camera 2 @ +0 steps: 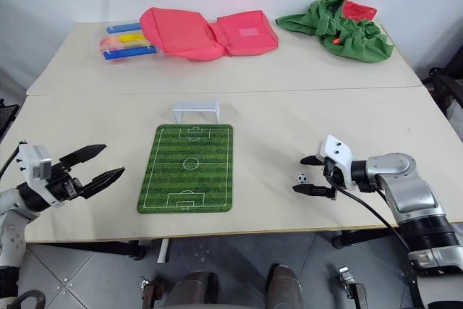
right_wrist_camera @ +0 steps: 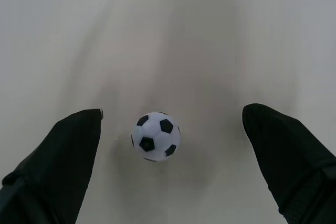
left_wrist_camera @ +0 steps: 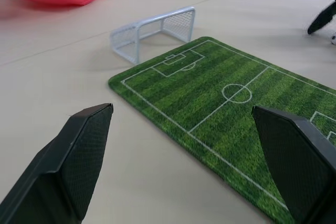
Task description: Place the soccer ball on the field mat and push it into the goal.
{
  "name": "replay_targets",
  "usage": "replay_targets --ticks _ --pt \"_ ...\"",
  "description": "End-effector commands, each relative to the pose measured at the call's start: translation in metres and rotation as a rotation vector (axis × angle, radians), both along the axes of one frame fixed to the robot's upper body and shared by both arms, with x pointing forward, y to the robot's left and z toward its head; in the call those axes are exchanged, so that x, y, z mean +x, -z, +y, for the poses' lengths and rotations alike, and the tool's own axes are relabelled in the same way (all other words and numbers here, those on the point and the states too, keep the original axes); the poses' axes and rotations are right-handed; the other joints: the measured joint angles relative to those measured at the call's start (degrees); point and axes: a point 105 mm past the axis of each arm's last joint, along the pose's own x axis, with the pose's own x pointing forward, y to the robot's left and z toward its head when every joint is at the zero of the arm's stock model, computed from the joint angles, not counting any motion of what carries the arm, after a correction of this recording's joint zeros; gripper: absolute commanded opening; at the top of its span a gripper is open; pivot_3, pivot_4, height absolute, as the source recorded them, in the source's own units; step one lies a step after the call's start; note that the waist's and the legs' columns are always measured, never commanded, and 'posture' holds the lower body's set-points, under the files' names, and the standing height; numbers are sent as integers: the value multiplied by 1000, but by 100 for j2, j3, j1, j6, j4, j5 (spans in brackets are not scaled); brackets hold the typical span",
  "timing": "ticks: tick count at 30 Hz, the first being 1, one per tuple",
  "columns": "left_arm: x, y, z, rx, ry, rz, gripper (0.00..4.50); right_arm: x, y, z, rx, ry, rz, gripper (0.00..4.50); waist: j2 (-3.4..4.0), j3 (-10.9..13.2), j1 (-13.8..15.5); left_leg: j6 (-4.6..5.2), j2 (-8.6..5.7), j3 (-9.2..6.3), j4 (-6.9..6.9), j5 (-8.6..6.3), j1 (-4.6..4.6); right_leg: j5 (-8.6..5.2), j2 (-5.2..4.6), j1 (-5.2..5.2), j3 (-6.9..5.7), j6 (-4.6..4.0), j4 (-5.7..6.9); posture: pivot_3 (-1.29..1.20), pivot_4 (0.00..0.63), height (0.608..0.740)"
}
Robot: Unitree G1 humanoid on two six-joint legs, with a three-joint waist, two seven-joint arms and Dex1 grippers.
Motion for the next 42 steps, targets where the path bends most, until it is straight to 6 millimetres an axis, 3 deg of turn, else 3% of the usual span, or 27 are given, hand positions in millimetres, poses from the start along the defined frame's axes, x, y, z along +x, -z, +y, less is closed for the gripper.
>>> replay_targets --ticks 1,5,11,14,18,21,24,28,30,34,42 --pt "-5 -14 1 -2 -11 -53 4500 -1 10 -1 -44 -36 5 4480 0 0 0 0 1 0 2 0 0 0 0 0 0 0 1 0 150 740" --pt "-9 -13 3 -1 -23 -53 4500 -6 19 -3 -66 -68 -5 3600 0 0 -2 -1 1 0 3 -1 2 0 0 1 1 0 3 0 150 740" --pt "-12 -12 7 4 -32 -54 4500 -5 20 -6 -65 -86 -51 1545 -2 -1 -3 -2 2 0 5 -1 3 0 2 3 1 0 3 0 150 740" --pt "-14 -6 9 10 -7 -45 4500 1 -4 4 -16 -107 -134 854 -2 -1 -11 -2 2 0 13 -1 4 1 1 4 1 -1 8 0 150 740" --pt "-17 -4 4 -15 67 -58 4500 -3 -28 32 23 -190 -168 854 8 4 -22 -3 4 2 10 -2 3 1 3 -2 3 -2 10 0 150 740" --pt "-24 5 0 -2 159 -37 4500 -6 -50 69 81 -272 -210 854 10 6 -32 -5 7 5 7 -3 2 1 6 -7 5 -2 11 0 150 740" --pt "-32 15 -2 15 226 -21 4500 -14 -56 117 119 -377 -210 854 10 6 -11 -7 8 5 8 -4 2 1 7 -8 5 -2 10 0 150 740" --pt "-40 21 -5 18 303 -36 4500 -21 -51 168 116 -452 -199 854 10 6 -10 -7 8 5 6 -5 -1 1 8 -13 5 -2 12 0 150 740" --pt "-42 22 -6 17 324 -38 4500 -23 -49 177 104 -469 -183 854 9 6 9 -4 7 5 10 -7 -6 1 8 -15 5 -2 14 0 150 740" --pt "-54 28 -4 21 360 -37 4500 -38 -41 242 132 -591 -182 854 7 4 -65 -2 9 10 14 -11 -4 1 9 -19 6 -2 20 0 150 740" --pt "-63 28 8 19 281 -63 4500 -44 -19 273 98 -649 -157 854 1 1 -61 -13 29 30 12 -23 -2 1 26 -42 12 -7 29 0 150 740"
